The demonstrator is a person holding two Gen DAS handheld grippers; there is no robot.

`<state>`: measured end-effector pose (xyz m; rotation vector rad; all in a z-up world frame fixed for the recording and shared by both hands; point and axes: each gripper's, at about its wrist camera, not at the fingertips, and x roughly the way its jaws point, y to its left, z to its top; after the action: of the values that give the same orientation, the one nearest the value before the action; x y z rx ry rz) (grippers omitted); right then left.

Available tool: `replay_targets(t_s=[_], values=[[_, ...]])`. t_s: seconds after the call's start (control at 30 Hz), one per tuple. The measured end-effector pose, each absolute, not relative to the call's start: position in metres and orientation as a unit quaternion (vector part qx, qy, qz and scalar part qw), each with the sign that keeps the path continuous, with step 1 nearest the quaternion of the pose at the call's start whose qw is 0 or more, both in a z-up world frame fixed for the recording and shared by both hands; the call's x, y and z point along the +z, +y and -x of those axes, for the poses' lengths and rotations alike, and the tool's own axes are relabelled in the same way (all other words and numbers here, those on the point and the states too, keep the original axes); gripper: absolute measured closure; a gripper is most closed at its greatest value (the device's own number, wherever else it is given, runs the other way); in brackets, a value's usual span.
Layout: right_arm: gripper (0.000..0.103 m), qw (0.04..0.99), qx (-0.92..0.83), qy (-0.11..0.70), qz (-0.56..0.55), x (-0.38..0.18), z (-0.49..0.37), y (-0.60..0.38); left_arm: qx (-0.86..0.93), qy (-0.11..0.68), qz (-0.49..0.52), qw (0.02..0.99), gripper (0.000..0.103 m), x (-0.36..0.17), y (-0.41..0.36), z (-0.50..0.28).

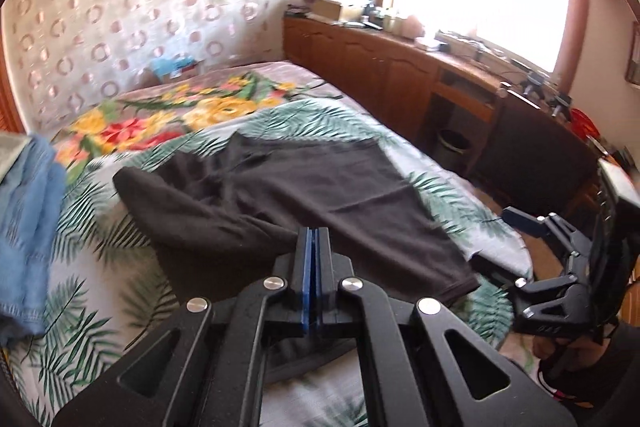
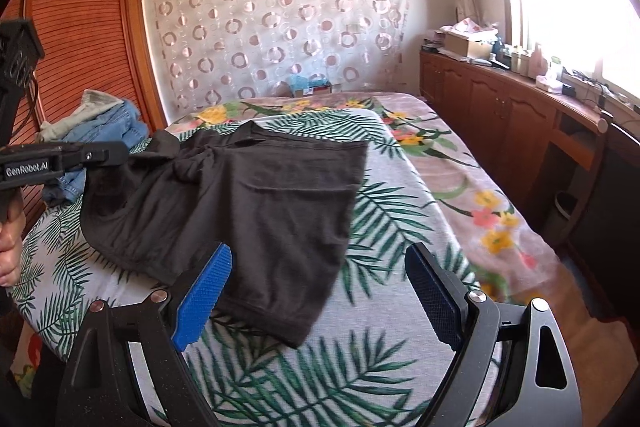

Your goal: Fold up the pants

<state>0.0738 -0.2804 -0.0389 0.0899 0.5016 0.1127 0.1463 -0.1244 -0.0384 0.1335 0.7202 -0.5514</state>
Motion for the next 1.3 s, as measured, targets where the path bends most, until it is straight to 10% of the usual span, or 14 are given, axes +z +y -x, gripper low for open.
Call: replay_targets(t_s=[0.63,1.1,1.17,1.3], values=[[0.013,0.968,0.034,0.243,-0.056,-0.040,-0.062,-0.279,-0.280,0.344,-0.072,0.893,0.099,-0.012,-0.165,-0.142],[0.013,0.964,0.075,0.251,-0.037,-0.037,-0.073,-0.258,-0.233,0.373,-0.089,0.894,0.051,-0.054,-0.107,-0.141],[0.013,0.962,0.087,0.255,-0.032,-0.038,-0.076,-0.251,-0.228,0.376,-0.083,0.894,0.026,-0.058,-0.100,-0.140],[0.013,0.959,0.110,0.262,-0.022,-0.040,-0.081,-0.236,-0.215,0.380,-0.066,0.897,0.023,-0.065,-0.082,-0.141]])
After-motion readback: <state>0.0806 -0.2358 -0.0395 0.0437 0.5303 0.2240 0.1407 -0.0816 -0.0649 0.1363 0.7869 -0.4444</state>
